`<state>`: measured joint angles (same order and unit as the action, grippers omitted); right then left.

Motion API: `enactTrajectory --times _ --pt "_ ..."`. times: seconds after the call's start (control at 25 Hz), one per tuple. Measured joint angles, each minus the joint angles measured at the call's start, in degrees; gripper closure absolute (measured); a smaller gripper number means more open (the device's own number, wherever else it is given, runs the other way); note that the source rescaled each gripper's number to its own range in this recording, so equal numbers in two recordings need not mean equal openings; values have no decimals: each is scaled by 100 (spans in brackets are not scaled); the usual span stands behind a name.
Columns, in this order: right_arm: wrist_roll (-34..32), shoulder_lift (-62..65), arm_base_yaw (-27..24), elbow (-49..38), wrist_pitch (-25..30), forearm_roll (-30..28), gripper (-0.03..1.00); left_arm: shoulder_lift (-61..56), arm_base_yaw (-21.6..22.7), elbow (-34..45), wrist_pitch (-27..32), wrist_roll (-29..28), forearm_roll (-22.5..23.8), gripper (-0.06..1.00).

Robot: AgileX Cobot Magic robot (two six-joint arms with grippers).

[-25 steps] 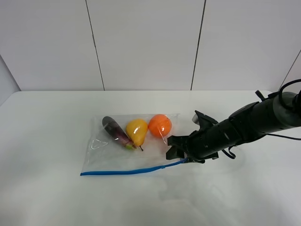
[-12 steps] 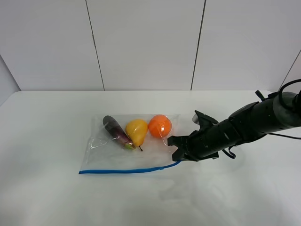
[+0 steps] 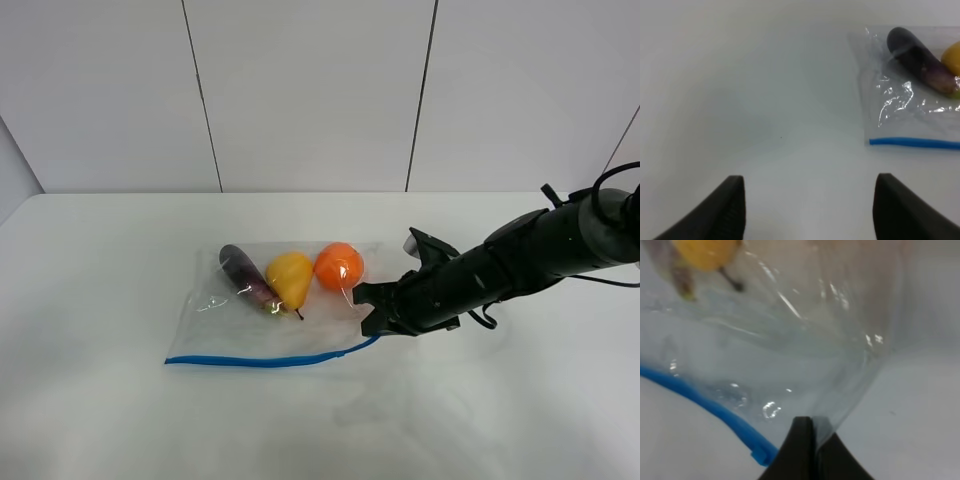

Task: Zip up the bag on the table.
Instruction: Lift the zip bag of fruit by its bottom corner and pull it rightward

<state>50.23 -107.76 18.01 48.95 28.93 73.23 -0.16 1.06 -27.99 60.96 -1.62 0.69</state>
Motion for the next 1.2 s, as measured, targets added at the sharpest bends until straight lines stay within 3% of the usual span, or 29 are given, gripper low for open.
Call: enactTrajectory --times 0.48,1.2 --pt "-85 9 0 932 733 -24 97 0 0 0 0 28 0 11" --pt "-240 620 0 1243 732 -290 97 0 0 0 0 35 5 11"
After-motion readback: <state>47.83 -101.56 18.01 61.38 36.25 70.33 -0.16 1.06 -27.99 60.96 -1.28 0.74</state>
